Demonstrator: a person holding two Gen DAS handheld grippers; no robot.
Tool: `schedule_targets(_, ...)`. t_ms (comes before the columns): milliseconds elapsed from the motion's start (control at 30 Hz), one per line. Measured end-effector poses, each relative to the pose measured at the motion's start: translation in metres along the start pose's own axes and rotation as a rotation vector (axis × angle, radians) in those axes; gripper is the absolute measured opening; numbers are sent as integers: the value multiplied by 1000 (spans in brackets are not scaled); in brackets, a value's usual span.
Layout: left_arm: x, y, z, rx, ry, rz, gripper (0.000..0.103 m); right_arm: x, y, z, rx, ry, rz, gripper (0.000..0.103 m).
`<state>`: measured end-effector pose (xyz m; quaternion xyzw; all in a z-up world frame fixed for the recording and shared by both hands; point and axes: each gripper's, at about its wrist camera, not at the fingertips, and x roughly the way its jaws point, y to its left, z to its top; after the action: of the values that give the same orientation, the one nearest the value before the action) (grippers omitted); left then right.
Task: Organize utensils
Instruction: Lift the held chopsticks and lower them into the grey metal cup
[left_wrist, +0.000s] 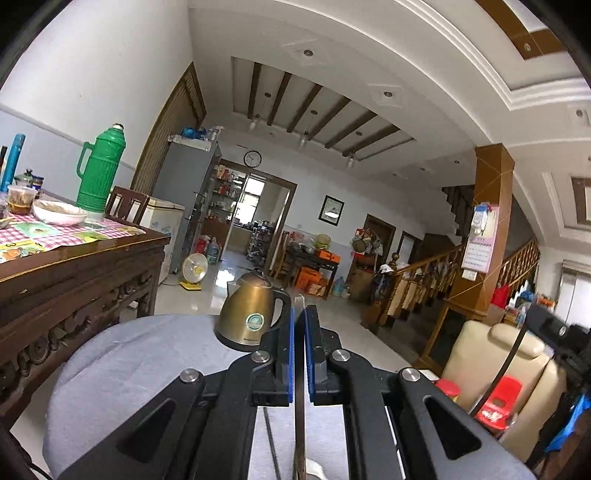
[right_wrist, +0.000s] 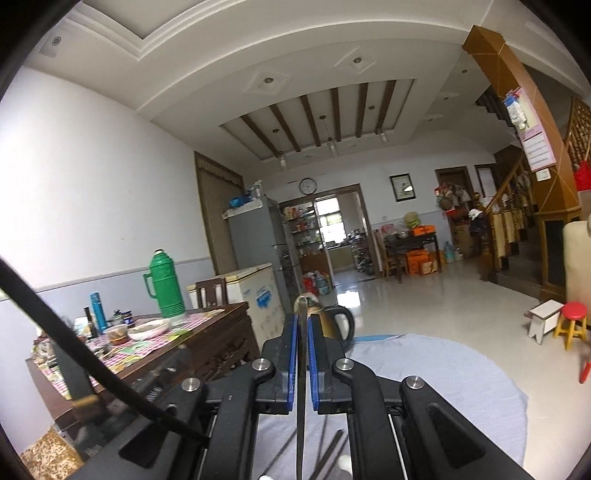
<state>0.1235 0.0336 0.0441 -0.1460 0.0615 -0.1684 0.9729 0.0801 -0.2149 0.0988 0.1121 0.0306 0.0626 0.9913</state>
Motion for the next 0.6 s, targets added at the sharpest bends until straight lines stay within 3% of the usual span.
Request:
schedule_targets(333, -1, -8, -22, 80, 31, 21, 5, 24, 4, -37, -4, 147, 15, 6)
schedule_targets(600, -6, -1, -26, 79, 57, 28, 5, 18, -8, -52, 15, 186, 4, 6)
